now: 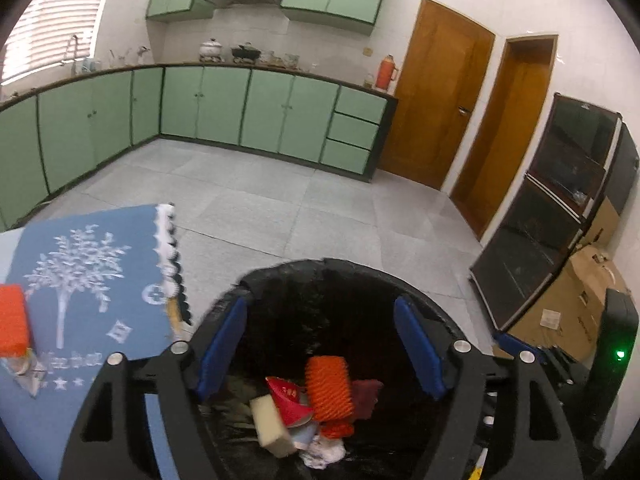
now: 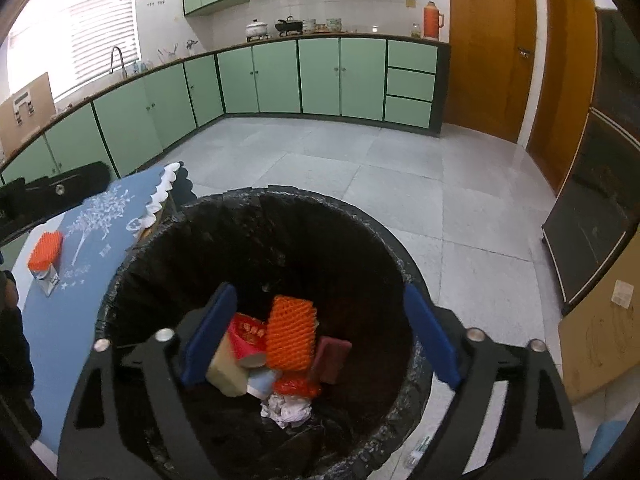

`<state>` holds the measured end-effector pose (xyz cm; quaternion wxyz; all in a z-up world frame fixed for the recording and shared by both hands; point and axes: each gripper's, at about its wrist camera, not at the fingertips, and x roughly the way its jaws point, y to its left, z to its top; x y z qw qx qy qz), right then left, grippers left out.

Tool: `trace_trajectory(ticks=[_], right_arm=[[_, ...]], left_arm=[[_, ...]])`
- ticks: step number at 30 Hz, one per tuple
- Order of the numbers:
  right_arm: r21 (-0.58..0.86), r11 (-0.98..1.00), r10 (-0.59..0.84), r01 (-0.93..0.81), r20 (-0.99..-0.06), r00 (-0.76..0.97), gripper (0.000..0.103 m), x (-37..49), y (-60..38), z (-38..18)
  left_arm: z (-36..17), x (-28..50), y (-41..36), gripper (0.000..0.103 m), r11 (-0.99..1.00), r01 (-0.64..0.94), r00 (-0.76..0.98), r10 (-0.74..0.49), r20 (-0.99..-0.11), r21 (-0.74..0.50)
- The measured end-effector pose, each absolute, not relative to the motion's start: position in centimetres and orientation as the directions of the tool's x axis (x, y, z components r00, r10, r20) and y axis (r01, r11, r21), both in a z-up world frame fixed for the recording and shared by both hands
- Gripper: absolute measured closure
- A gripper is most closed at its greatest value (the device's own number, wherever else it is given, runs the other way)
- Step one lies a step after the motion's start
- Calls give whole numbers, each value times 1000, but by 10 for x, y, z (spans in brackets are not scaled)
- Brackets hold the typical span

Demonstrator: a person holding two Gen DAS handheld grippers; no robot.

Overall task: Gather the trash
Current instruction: 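Open both tools over the bin to drop the pad and cup, then move both tools back to the table toward the orange mesh sponge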

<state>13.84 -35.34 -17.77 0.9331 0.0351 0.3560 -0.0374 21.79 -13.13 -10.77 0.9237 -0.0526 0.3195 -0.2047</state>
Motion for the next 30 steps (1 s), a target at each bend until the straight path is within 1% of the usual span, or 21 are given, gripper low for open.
trace_trajectory(ticks=[7, 16, 26, 30], right_arm=[[69, 997, 29, 19, -631, 776, 14, 136, -317, -152], [92, 984, 175, -149, -577, 798, 14, 149, -238, -124], [104, 950, 299, -294, -575, 761, 14, 174, -147, -134], [104, 934, 335, -341, -582, 741, 14, 184, -113, -140]], left_arm=[[-98, 201, -74, 27, 959, 243, 784, -284, -552, -148], [-100, 175, 26, 27, 995, 30, 826, -80, -558, -98], [-116, 161, 120, 27, 986, -159, 811, 106, -575, -42], [-127, 153, 148, 27, 978, -205, 796, 148, -587, -31]])
